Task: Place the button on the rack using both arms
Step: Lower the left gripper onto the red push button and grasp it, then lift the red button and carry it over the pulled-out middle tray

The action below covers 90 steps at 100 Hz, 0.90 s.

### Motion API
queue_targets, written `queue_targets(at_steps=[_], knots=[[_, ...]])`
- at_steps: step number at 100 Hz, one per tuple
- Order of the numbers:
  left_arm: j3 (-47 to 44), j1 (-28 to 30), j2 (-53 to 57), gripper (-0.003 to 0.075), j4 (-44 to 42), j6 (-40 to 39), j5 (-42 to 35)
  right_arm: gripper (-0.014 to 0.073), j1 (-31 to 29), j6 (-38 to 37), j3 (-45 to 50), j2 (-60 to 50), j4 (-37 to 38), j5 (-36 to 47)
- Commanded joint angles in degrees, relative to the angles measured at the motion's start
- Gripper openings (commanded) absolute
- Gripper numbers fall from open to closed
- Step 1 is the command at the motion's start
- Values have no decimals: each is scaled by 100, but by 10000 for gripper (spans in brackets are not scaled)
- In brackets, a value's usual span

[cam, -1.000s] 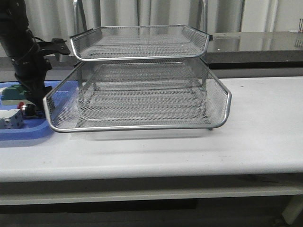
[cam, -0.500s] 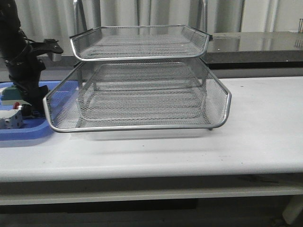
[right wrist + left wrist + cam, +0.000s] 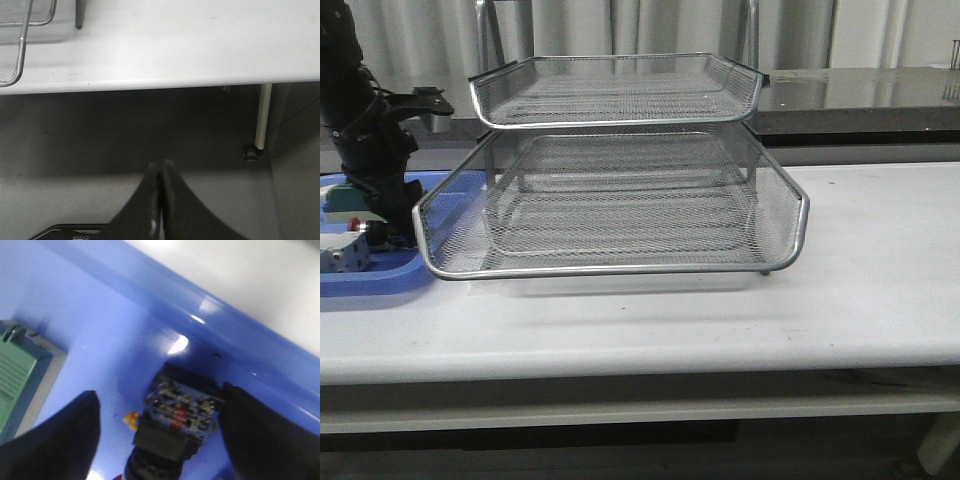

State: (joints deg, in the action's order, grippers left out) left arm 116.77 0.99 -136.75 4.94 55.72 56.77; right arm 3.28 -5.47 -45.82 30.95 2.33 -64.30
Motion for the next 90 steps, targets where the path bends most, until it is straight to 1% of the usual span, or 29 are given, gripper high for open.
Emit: queue_targets(at_steps=[1,9,21,28,33,46,56,70,77,90], knots=[[69,13,162,339,-43,18,-92,-71,-40,26,-205,16,85,328],[69,13,162,223,-43,18,-77,-71,-40,26,-205,16,85,328],[69,13,162,75,-43,18,-77,-71,-40,26,-205,16,85,328],[69,13,162,10,-43,18,-77,-71,-40,26,-205,16,85,328],[69,13,162,-20,-43,18,-77,-71,-40,26,-205,16,85,328],[130,13,162,-20,-43,18,-43,-71,-40,26,-205,16,85,328],[317,13,162,-20,-30,18,174,-71,-40,26,-205,16,85,328],[785,13,162,-20,47,-30,584,-71,-40,26,-205,16,85,328],[1065,13,162,-20,60,-178,797,-71,-40,26,-205,16,85,328],[1589,13,162,-20,60,-269,1324,-71,-40,26,-205,16,85,328]])
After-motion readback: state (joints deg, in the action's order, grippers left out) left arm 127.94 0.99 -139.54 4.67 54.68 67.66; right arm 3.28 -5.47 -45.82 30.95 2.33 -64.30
